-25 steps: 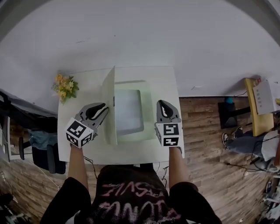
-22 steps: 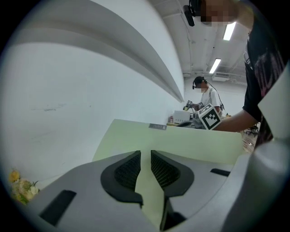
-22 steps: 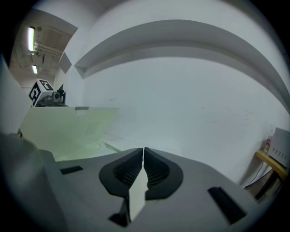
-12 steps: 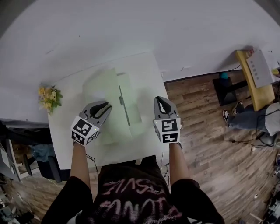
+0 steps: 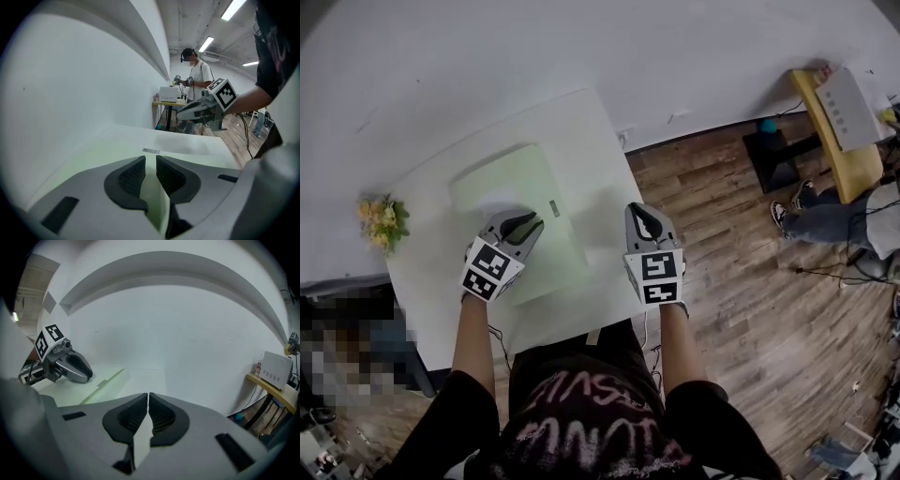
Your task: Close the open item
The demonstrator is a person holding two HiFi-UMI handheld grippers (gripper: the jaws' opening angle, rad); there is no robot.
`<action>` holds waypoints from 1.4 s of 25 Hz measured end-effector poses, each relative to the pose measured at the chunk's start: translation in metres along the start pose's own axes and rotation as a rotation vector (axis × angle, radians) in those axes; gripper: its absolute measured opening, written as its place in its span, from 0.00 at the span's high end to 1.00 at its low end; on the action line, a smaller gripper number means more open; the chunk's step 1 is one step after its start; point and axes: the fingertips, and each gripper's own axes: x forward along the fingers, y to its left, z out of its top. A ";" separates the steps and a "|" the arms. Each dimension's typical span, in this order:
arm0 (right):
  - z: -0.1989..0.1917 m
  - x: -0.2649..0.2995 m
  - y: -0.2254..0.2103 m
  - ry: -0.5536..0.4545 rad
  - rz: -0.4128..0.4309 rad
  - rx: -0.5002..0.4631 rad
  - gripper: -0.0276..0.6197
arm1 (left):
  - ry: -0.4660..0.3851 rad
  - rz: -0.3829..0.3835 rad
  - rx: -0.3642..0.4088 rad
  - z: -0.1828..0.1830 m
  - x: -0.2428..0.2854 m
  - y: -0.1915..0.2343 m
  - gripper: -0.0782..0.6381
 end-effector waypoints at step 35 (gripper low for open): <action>0.023 0.000 0.030 0.005 0.037 -0.071 0.92 | 0.004 0.067 -0.037 0.003 0.000 0.006 0.79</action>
